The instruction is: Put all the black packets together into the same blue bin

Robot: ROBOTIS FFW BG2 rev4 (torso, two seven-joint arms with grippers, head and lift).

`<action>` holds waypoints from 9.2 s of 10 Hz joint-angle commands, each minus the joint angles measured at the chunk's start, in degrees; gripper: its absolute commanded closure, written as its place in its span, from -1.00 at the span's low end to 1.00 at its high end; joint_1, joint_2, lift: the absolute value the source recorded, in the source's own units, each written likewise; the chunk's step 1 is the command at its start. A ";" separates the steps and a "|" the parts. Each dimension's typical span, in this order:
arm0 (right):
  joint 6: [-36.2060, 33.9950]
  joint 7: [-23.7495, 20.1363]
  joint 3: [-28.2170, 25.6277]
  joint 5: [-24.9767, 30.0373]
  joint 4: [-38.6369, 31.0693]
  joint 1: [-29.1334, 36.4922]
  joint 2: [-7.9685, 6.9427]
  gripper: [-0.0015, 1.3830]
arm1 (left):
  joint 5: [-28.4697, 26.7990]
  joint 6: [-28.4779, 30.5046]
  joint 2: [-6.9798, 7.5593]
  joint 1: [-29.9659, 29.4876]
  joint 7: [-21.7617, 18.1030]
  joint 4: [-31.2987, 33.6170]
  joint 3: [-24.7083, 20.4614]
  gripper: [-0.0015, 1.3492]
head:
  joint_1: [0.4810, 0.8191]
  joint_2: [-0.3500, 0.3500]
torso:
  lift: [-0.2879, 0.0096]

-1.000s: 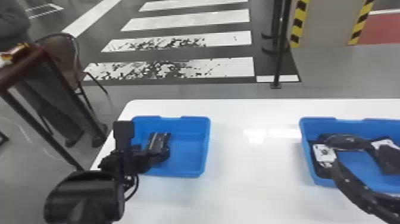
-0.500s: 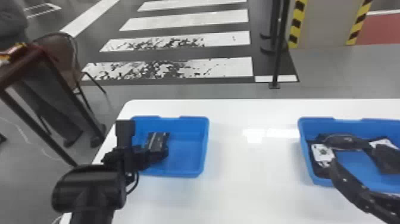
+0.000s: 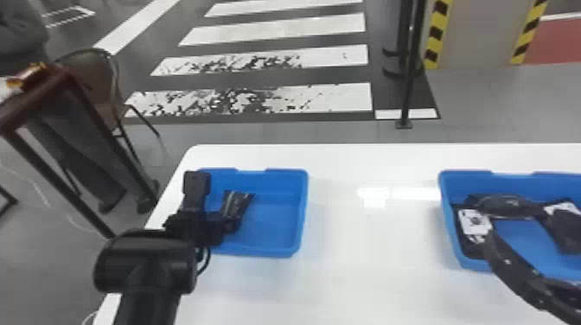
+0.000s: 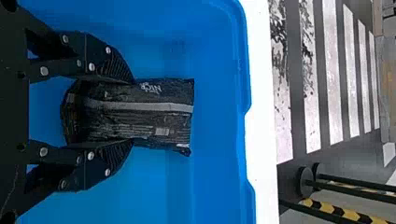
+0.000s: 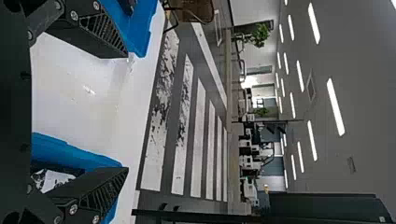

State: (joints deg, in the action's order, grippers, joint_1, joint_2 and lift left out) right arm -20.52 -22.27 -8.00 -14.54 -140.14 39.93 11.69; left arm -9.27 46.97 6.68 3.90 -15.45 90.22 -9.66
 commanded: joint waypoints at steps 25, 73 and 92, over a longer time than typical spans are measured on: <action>-2.40 1.18 18.62 -12.66 19.13 -35.30 2.73 0.65 | 34.63 -39.80 1.23 -19.51 -1.51 25.30 28.97 0.80 | 0.23 -0.21 | 0.20; 10.40 8.91 -7.54 3.91 -2.81 4.08 -5.45 -0.70 | 12.01 -56.39 -5.09 -38.78 13.78 34.02 9.31 -0.73 | 0.27 -0.22 | 0.20; 12.51 9.00 -6.63 3.68 -1.82 3.38 -5.10 -0.70 | 12.47 -56.95 -5.18 -38.78 13.78 34.02 9.43 -0.73 | 0.27 -0.19 | 0.20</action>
